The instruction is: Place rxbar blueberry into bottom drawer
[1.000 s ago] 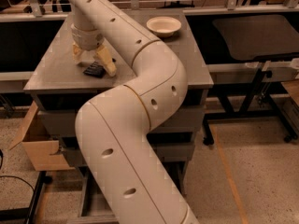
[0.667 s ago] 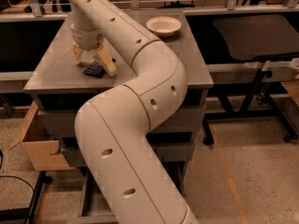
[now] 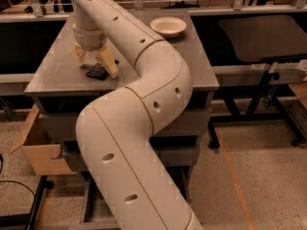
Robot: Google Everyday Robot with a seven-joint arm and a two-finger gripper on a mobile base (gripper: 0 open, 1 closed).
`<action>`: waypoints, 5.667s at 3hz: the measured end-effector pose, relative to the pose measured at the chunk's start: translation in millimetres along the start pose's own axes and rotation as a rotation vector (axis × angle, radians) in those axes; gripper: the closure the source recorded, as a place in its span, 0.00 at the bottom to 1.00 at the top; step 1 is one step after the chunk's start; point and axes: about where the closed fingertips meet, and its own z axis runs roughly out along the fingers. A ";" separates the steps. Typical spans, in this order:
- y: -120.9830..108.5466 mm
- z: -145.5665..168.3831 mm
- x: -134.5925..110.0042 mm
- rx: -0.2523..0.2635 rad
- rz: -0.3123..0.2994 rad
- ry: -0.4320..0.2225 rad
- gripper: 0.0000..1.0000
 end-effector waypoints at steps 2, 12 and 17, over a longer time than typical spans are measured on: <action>0.2 -2.6 -0.3 0.000 0.001 0.001 0.45; 3.7 -14.1 -0.5 0.000 0.010 0.006 0.74; 81.9 -112.3 -17.4 0.163 0.106 0.143 1.00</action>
Offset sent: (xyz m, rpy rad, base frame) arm -0.0780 -0.0661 0.1376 -0.0349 -0.1108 -0.0331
